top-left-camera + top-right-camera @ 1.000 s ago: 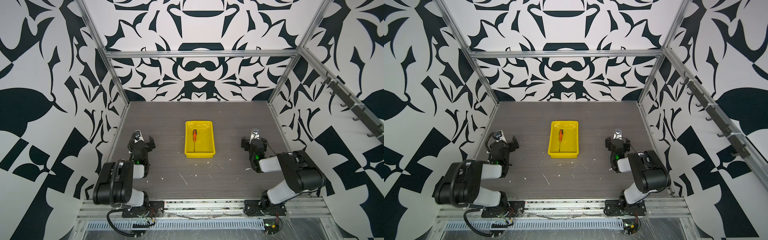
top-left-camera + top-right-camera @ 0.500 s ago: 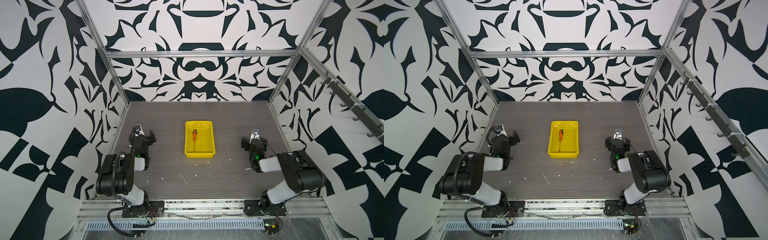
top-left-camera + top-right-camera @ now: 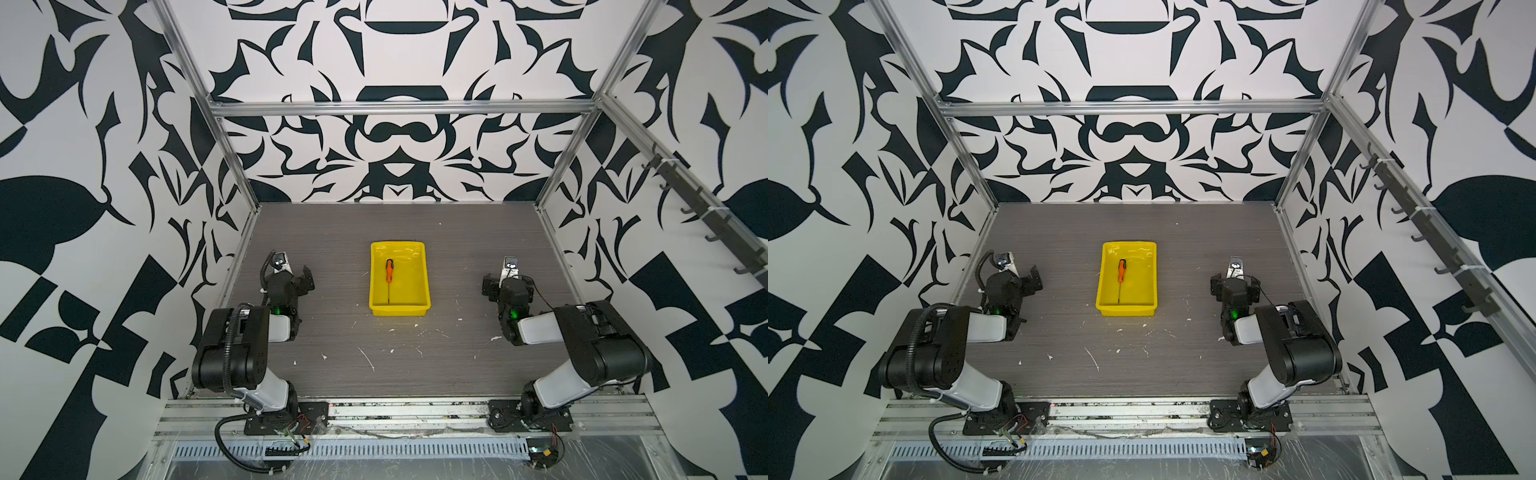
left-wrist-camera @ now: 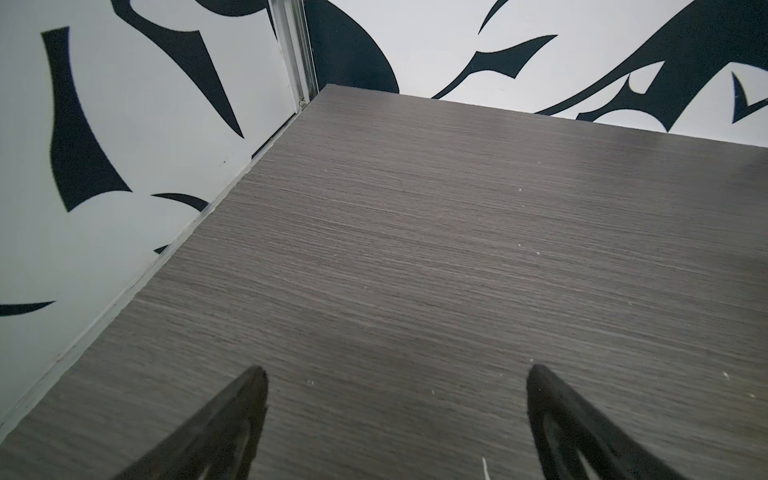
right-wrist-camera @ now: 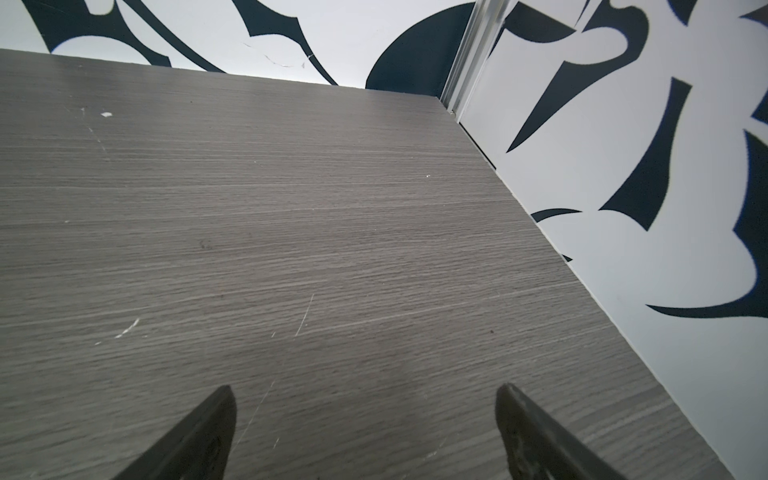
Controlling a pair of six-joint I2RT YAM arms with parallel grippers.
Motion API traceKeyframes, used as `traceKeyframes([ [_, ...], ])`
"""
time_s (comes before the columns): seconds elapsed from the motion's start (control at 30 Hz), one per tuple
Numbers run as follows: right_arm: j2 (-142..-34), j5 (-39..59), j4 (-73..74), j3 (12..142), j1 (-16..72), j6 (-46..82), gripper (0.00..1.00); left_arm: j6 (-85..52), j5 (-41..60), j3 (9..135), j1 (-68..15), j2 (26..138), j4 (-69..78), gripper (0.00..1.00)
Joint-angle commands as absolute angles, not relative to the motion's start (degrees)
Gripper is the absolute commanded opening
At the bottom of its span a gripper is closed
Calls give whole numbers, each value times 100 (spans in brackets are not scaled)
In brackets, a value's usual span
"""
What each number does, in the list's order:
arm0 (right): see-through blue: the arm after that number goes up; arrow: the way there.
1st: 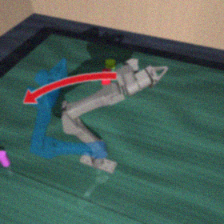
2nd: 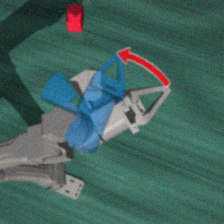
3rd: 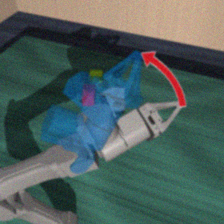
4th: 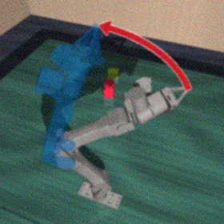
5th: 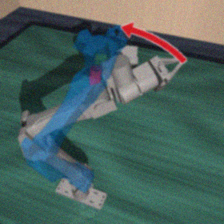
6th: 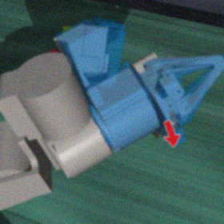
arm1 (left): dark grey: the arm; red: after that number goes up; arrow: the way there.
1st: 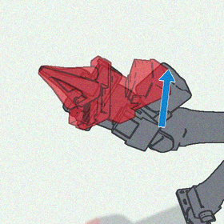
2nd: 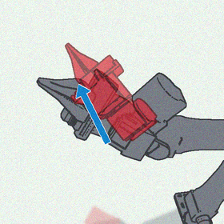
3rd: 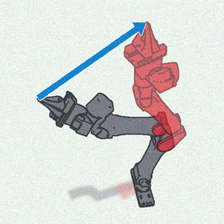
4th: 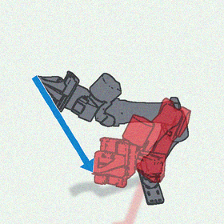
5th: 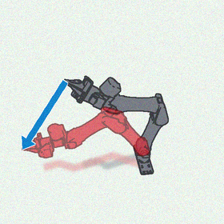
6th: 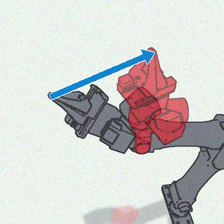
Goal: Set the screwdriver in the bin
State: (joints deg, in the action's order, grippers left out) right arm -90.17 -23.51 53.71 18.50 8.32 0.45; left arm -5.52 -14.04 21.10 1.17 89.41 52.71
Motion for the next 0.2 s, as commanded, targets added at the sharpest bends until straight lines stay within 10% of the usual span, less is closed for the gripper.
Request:
traceKeyframes([
  [0.0, -8978, -2241, 5439, 1989, 809, 152, 100, -508, -1357, 2110, 135, 8904, 5300, 100],
  [0.17, -8953, -2268, 5491, 1942, 811, 76, 100, -511, -1362, 2110, 140, 8907, 5300, 100],
])
